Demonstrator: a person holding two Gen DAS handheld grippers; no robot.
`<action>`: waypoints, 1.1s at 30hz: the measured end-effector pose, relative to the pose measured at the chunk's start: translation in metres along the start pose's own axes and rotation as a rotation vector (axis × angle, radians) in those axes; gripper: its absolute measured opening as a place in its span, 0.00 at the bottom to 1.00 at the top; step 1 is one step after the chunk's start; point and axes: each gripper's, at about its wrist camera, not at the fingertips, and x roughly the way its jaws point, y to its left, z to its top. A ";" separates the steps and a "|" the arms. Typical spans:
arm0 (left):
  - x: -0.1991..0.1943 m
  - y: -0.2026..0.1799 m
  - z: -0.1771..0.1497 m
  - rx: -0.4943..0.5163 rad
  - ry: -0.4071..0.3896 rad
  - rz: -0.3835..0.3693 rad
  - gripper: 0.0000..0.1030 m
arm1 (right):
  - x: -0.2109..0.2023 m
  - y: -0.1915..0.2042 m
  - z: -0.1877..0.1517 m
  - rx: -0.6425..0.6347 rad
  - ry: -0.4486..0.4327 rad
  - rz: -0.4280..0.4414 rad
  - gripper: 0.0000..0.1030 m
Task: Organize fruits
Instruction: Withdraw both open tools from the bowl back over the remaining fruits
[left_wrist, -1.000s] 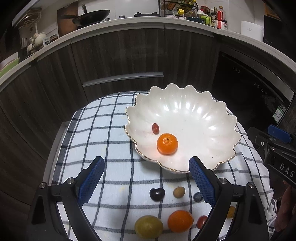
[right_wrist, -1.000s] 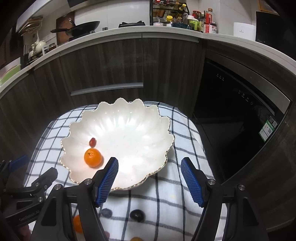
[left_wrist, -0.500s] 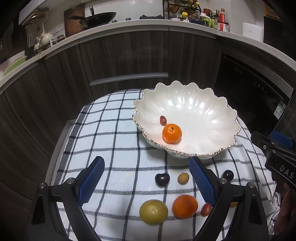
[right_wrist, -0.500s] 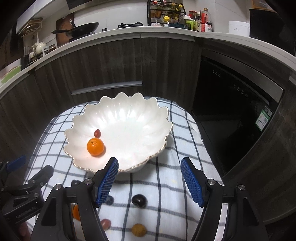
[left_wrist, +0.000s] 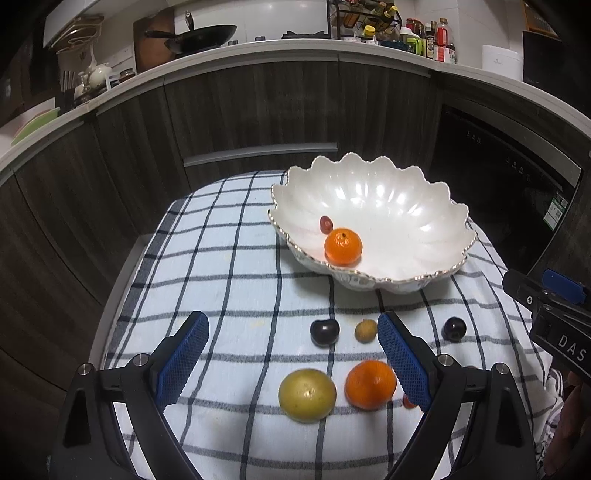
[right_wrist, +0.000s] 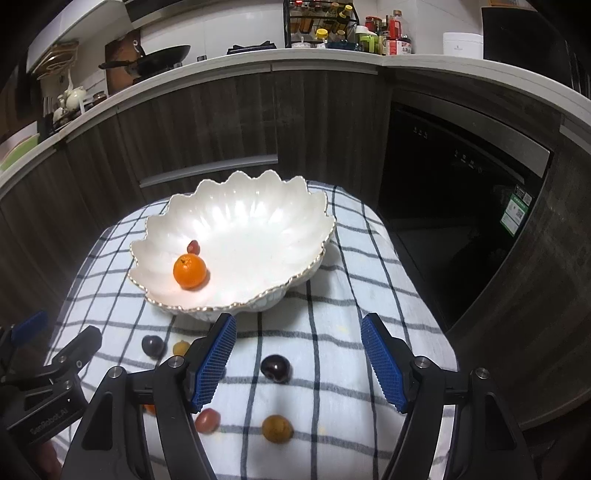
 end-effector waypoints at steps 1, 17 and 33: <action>0.000 0.000 -0.003 0.001 0.003 -0.001 0.91 | 0.000 0.000 -0.001 0.001 0.002 0.000 0.69; -0.002 -0.001 -0.029 0.033 -0.004 -0.016 0.91 | 0.000 0.003 -0.032 -0.012 0.039 -0.001 0.69; 0.010 0.002 -0.053 0.046 0.016 -0.012 0.90 | 0.013 0.005 -0.053 -0.011 0.090 -0.012 0.69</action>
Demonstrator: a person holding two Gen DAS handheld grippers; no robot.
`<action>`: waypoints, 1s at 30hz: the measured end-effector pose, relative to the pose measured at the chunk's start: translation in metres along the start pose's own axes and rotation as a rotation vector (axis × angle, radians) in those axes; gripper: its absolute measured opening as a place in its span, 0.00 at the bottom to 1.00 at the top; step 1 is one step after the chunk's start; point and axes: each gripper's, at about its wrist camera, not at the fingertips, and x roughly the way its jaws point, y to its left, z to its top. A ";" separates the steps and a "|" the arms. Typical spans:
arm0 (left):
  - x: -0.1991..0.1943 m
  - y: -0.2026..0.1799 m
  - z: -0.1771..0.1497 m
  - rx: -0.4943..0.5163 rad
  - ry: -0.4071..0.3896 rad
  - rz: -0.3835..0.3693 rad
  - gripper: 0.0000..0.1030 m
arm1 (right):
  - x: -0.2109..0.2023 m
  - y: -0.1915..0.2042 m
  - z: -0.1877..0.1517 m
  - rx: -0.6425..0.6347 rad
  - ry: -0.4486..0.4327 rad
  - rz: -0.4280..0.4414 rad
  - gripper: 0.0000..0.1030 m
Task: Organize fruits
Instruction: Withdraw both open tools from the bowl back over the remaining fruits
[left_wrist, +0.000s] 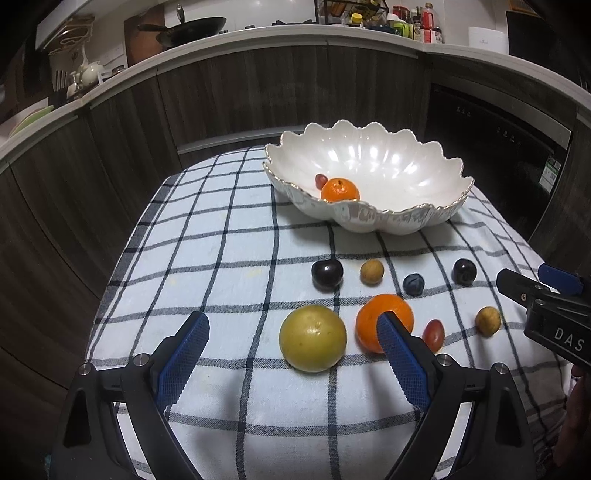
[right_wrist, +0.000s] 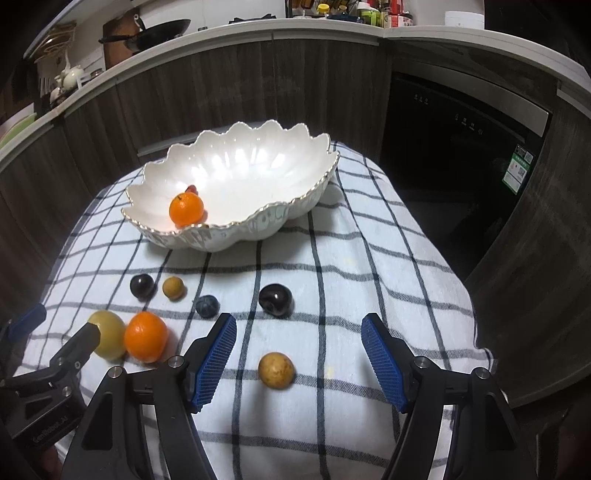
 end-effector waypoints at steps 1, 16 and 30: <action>0.001 0.000 -0.001 0.002 0.001 0.003 0.90 | 0.001 0.001 -0.001 -0.003 0.004 -0.001 0.69; 0.018 -0.002 -0.014 0.016 0.030 0.011 0.84 | 0.012 0.006 -0.011 -0.030 0.031 -0.007 0.69; 0.033 -0.007 -0.019 0.037 0.056 0.007 0.73 | 0.025 0.008 -0.019 -0.046 0.056 0.005 0.61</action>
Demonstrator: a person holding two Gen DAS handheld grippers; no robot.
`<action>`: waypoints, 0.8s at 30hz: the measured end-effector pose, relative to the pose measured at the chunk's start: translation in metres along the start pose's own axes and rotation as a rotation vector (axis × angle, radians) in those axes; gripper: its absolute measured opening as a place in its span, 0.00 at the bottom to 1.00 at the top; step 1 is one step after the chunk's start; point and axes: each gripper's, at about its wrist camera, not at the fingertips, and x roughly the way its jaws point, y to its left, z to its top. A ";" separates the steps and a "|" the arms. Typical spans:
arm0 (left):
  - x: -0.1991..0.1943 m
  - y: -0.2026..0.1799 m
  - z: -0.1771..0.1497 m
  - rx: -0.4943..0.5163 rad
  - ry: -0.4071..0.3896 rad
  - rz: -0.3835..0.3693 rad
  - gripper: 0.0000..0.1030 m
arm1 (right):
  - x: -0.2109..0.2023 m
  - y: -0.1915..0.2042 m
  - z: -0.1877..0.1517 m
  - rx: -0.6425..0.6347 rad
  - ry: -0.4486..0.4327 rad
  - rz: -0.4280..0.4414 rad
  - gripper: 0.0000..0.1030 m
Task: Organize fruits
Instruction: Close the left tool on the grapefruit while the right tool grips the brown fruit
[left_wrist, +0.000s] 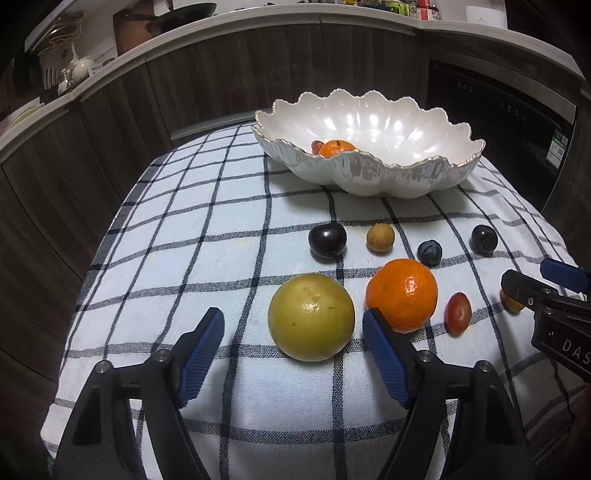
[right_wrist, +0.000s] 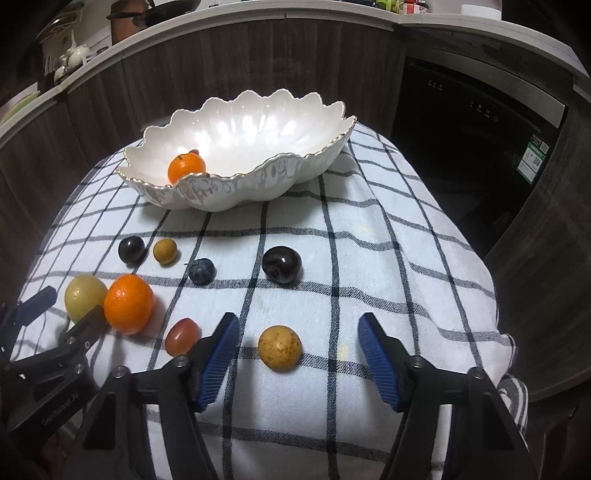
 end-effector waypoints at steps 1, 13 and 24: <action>0.002 -0.001 -0.001 0.005 0.004 0.000 0.72 | 0.001 0.000 0.000 -0.004 0.002 -0.001 0.60; 0.011 -0.004 -0.003 0.009 0.026 -0.021 0.55 | 0.015 0.004 -0.008 -0.022 0.056 0.028 0.39; 0.008 -0.006 -0.003 0.022 0.028 -0.036 0.47 | 0.012 0.006 -0.008 -0.036 0.044 0.052 0.26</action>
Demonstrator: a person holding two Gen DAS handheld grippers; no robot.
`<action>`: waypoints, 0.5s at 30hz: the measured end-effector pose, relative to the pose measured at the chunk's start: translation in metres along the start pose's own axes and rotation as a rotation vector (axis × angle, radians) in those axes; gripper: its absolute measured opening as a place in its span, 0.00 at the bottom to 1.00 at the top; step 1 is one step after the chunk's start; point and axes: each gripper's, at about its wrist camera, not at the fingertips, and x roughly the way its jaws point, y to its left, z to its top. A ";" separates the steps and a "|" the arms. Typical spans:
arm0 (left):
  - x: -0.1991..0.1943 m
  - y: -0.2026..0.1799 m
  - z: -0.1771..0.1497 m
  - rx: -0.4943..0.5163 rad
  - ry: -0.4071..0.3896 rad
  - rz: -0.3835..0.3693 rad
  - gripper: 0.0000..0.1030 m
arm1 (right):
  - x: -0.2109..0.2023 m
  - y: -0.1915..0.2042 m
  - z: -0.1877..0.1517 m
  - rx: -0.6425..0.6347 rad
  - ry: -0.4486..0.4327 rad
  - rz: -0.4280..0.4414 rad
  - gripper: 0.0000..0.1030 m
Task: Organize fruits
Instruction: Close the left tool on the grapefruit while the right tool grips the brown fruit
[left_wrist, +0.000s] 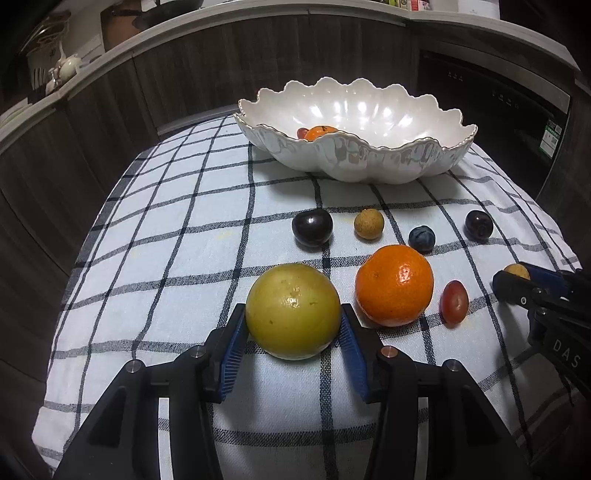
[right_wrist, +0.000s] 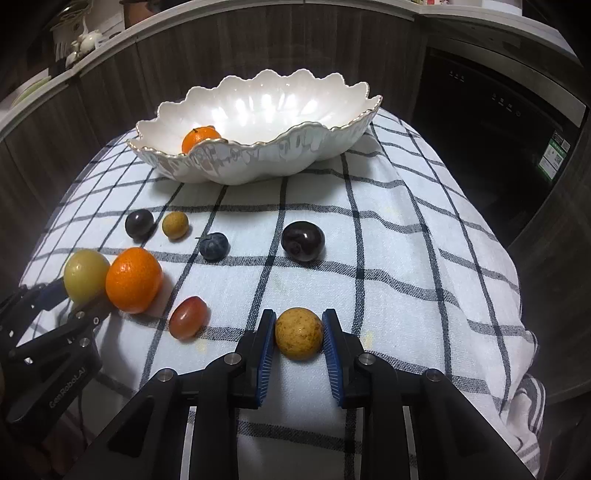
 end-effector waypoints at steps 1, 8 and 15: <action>0.000 0.000 0.000 -0.001 0.001 -0.001 0.47 | -0.001 0.000 0.000 0.000 -0.004 0.000 0.26; -0.005 0.001 0.001 -0.003 -0.004 -0.001 0.47 | -0.004 0.000 0.002 0.001 -0.011 0.006 0.26; -0.013 0.001 0.004 -0.001 -0.023 -0.001 0.46 | -0.009 0.000 0.003 -0.003 -0.025 0.011 0.26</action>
